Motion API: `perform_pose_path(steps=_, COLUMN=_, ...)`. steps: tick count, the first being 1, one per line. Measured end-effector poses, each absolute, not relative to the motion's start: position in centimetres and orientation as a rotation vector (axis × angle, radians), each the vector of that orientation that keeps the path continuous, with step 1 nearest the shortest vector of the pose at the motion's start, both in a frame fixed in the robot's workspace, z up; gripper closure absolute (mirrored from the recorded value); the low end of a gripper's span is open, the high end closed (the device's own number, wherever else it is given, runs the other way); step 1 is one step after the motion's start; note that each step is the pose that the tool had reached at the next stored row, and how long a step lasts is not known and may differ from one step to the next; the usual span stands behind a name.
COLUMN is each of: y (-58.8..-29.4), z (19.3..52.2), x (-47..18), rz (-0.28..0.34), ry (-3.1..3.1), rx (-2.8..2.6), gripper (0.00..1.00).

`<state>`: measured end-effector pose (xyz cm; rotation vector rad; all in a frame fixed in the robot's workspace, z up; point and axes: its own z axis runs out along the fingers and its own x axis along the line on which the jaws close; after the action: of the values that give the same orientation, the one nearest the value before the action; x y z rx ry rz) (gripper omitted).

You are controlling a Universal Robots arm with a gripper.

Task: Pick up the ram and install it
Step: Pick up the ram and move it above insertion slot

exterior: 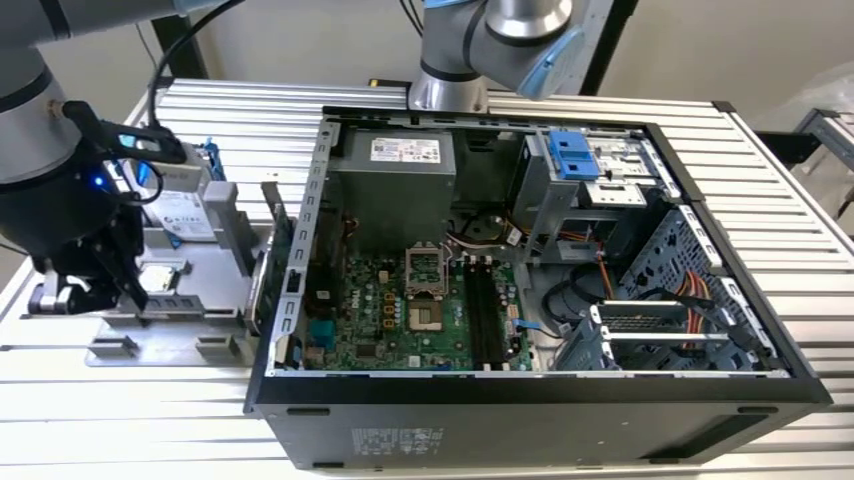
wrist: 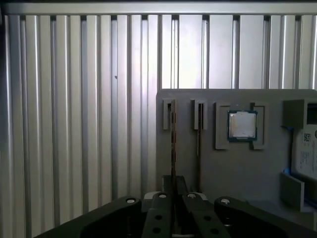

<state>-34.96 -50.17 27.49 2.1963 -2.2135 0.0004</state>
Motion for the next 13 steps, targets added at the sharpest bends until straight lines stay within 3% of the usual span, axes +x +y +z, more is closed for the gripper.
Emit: perform_pose_path(steps=13, y=-50.2, z=28.8, x=-35.0, rz=0.000, ry=-2.214, rx=2.196, gripper=1.00)
